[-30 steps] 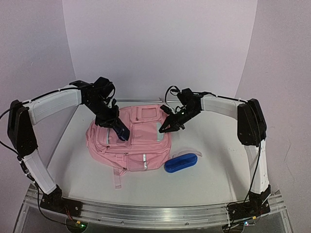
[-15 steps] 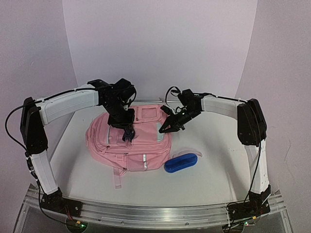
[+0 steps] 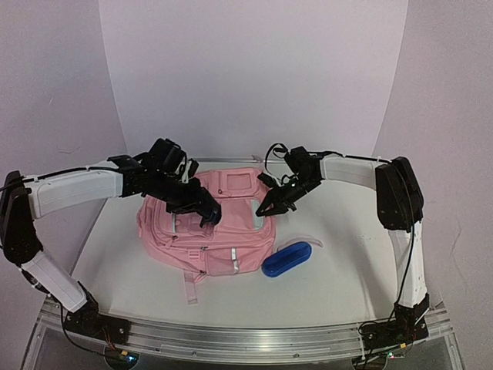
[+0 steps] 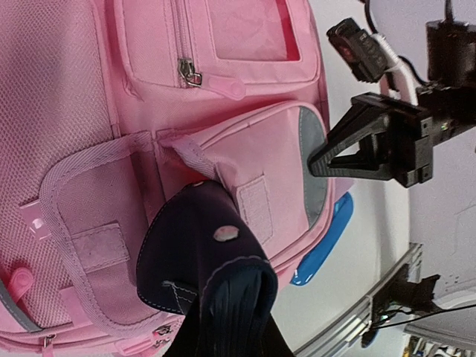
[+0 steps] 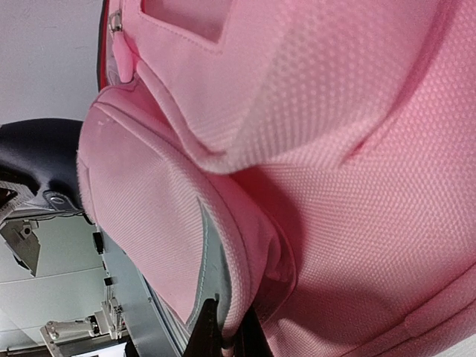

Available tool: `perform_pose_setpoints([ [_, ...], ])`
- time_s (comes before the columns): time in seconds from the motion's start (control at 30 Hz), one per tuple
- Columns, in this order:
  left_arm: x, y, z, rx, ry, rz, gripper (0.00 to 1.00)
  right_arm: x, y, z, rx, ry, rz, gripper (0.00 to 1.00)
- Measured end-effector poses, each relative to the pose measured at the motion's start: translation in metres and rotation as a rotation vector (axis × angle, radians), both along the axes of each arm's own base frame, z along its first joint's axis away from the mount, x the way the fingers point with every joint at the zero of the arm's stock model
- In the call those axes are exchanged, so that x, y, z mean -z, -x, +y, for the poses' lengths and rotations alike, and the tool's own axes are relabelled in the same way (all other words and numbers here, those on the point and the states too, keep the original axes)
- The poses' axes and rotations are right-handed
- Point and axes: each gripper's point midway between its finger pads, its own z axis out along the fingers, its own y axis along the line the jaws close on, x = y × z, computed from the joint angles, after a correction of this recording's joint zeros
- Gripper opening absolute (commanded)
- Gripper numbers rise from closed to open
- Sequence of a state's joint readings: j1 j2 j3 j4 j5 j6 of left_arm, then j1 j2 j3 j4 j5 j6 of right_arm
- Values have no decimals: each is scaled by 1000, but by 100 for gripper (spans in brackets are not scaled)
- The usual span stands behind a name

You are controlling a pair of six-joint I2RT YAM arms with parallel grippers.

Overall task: Pack the student bag
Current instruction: Place the personal item in the student bag.

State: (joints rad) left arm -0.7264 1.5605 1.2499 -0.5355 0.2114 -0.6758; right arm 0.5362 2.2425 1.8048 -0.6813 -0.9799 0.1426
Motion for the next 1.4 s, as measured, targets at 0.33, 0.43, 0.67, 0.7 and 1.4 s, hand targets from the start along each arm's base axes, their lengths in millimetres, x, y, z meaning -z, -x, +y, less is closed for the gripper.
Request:
perform_pose_setpoints([
  [0.33, 3, -5, 16, -70, 329, 31, 0, 2, 1, -1, -9, 0, -9, 0],
  [0.43, 6, -7, 20, -85, 414, 37, 0, 2, 0, -1, -13, 0, -15, 0],
  [0.67, 3, -5, 20, -83, 504, 58, 0, 6, 0, -3, -21, 11, -39, 0],
  [0.7, 2, -5, 19, -81, 500, 62, 0, 7, 0, -3, -22, 15, -42, 0],
  [1.4, -15, -11, 2, -32, 362, 163, 0, 14, -3, -8, -19, 53, -69, 0],
])
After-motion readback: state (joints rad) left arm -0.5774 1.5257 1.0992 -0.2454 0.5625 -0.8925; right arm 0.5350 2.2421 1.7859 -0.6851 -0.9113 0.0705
